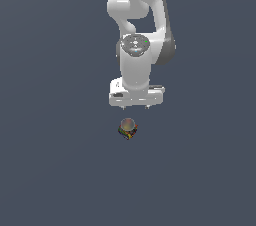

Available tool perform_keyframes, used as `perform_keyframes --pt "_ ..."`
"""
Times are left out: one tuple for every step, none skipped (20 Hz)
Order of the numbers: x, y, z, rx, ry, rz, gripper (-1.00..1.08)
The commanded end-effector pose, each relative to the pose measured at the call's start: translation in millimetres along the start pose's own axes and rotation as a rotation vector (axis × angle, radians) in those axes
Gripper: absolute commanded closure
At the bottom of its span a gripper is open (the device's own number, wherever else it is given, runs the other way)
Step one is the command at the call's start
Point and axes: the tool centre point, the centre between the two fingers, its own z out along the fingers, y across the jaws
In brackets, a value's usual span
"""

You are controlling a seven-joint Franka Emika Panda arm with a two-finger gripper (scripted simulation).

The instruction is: Pick up the object and move it to a goal position.

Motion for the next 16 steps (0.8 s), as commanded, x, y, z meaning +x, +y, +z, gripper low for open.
perform_keyframes --pt "0.0 0.0 0.0 0.000 0.000 0.000 -0.92" --pt "0.2 -0.4 -0.3 0.001 0.001 -0.001 -0.92" --pt "0.8 -1.3 -0.8 0.002 0.003 -0.002 -0.92" --pt "1.8 -3.0 -1.9 0.005 0.006 -0.005 -0.92" --pt "3.1 -5.2 -3.3 0.008 0.011 -0.010 -0.92" --pt "4.8 -8.1 -5.1 0.013 0.016 -0.015 -0.92" --pt "6.5 -11.1 -7.1 0.017 0.023 -0.021 -0.92" --pt "7.9 -13.5 -8.6 0.021 0.027 -0.026 -0.92" --pt "8.8 -15.2 -9.8 0.024 0.031 -0.029 -0.92" --pt "9.3 -16.2 -10.5 0.025 0.033 -0.032 -0.92" --pt "9.5 -16.6 -10.7 0.026 0.034 -0.033 -0.92" --pt "9.3 -16.5 -10.9 0.026 0.034 -0.033 -0.92" --pt "9.1 -15.9 -10.2 0.025 0.032 -0.031 -0.92" --pt "9.1 -15.4 -9.8 0.024 0.032 -0.028 -0.92" --pt "9.4 -15.2 -9.5 0.024 0.032 -0.023 -0.92" --pt "9.8 -14.8 -9.0 0.024 0.032 -0.017 -0.92"
